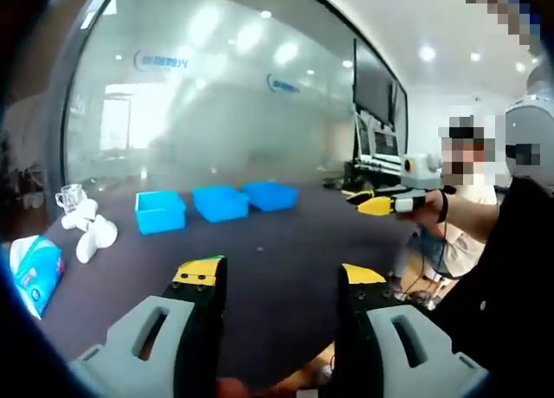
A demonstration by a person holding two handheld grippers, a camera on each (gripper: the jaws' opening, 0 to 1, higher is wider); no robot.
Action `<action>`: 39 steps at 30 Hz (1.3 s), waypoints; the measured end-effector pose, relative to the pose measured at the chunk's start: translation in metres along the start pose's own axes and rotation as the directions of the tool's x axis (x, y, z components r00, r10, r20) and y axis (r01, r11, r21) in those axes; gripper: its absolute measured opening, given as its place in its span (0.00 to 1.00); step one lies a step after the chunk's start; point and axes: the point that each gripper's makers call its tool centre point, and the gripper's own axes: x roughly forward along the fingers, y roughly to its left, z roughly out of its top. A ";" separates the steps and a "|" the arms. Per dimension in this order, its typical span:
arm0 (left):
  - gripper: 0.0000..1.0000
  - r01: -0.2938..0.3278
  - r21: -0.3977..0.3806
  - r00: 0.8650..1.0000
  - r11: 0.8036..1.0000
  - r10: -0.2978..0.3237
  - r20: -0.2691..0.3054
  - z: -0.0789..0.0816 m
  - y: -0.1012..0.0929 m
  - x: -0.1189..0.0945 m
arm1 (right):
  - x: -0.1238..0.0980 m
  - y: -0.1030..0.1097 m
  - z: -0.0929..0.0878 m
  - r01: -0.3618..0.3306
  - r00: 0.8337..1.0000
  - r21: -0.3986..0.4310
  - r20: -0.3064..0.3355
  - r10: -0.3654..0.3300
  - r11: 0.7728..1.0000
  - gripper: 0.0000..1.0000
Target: Sort the screws, nuts, and washers into the corresponding bins
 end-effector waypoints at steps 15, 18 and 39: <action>0.48 -0.018 -0.016 1.000 1.000 0.018 -0.014 -0.007 0.004 -0.002 | 0.018 0.012 0.011 -0.107 0.991 -0.033 -0.081 0.104 0.994 0.38; 0.48 -0.023 -0.018 1.000 1.000 0.023 -0.017 -0.009 0.005 -0.003 | 0.025 0.016 0.011 -0.136 0.985 -0.047 -0.112 0.130 0.990 0.38; 0.48 -0.064 0.008 0.997 0.998 0.064 -0.044 -0.019 0.014 -0.011 | 0.123 0.016 -0.005 -0.319 0.856 -0.123 -0.464 0.230 0.940 0.31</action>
